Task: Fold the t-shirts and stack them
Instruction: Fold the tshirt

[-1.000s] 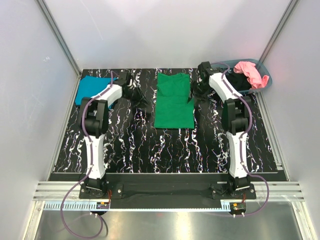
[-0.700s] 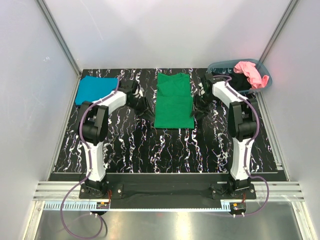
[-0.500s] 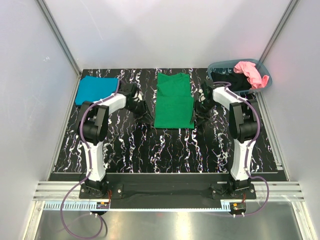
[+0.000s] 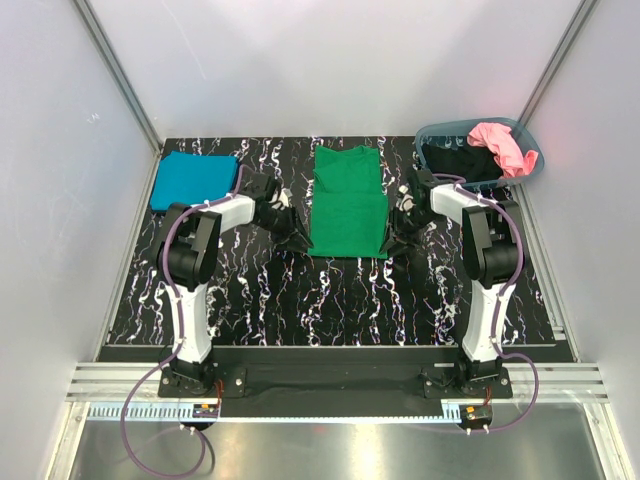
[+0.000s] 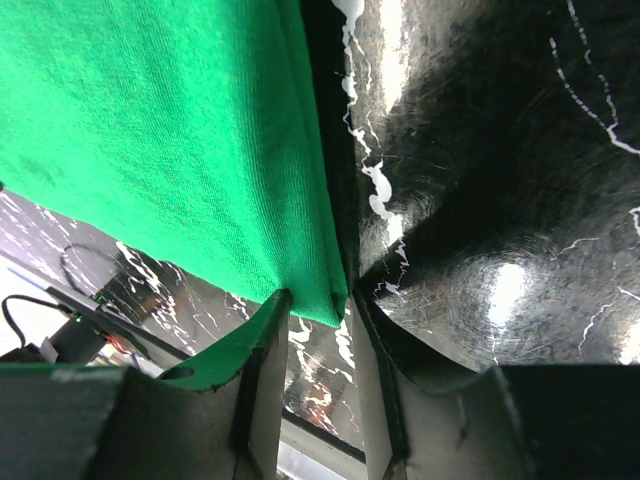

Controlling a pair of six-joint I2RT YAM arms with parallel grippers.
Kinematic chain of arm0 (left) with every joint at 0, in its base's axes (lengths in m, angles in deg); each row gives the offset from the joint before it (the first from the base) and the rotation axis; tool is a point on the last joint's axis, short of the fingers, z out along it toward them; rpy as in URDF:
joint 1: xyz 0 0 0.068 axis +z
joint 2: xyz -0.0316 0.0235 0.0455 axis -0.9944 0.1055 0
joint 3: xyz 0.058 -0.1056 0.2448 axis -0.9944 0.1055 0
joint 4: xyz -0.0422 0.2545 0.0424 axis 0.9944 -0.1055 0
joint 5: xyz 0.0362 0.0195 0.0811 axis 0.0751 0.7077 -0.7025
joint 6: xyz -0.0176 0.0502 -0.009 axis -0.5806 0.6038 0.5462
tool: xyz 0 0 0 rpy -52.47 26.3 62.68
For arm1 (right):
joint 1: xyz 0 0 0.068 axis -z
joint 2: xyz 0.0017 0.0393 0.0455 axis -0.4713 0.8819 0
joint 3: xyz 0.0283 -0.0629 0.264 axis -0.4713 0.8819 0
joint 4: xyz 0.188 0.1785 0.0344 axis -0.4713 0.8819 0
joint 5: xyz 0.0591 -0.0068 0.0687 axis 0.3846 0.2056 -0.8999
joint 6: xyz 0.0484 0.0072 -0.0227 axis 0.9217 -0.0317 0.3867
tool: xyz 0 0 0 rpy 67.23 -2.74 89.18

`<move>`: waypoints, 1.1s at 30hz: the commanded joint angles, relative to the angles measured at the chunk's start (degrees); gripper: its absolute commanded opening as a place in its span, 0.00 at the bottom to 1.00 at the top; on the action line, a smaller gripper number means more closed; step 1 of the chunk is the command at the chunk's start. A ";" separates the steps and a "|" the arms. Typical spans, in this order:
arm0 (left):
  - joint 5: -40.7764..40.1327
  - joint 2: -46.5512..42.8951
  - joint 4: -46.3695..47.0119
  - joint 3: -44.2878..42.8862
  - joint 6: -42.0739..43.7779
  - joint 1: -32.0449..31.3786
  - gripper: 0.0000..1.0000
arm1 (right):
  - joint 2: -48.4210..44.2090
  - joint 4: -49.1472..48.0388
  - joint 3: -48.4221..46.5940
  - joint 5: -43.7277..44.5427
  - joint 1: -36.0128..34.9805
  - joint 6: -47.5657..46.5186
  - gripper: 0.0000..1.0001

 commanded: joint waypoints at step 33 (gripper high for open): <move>4.95 -26.92 2.13 36.95 -3.50 -0.58 0.00 | -26.42 -1.87 26.38 6.28 -14.87 22.41 0.00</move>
